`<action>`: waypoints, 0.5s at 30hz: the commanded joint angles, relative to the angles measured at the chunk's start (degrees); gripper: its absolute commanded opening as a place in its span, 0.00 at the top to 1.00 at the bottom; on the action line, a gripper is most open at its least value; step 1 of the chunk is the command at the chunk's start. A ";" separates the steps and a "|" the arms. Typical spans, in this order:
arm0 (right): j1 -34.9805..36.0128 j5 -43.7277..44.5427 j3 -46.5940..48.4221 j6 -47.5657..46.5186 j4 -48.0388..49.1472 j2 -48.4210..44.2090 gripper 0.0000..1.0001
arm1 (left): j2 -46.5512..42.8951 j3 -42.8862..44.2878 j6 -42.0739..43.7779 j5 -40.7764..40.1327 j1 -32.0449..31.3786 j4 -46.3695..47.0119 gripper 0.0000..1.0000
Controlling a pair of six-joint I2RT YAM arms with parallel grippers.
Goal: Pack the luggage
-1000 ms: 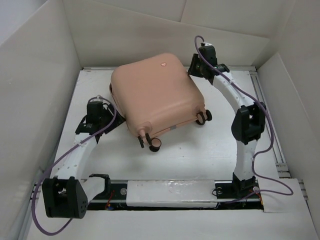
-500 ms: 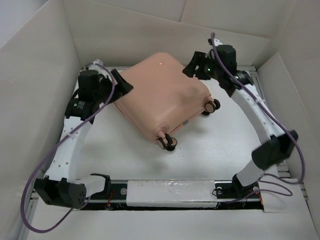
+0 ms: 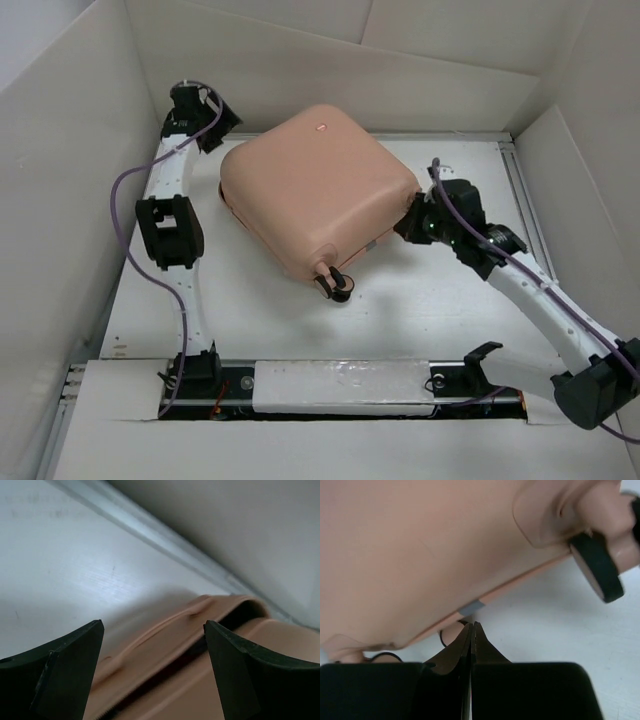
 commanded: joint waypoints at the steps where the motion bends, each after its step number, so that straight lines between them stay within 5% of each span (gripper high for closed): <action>1: 1.89 3.51 -3.65 1.55 1.74 0.89 1.00 | 2.32 2.67 0.38 8.48 1.91 -2.57 0.21; 8: 0.67 4.83 1.34 -1.69 11.84 15.81 1.00 | 2.26 -5.85 5.99 11.26 -2.56 -2.74 0.23; 11: -0.56 3.25 8.54 -3.45 13.53 25.54 1.00 | -4.50 -18.93 6.70 11.26 -4.41 0.24 0.26; 14: -0.57 3.25 15.22 -3.46 14.66 31.89 1.00 | -14.58 -41.99 5.39 15.47 -4.41 9.97 0.33; 15: -0.57 3.25 16.37 -3.46 15.19 32.88 1.00 | -17.15 -42.08 5.38 15.48 -4.41 10.01 0.36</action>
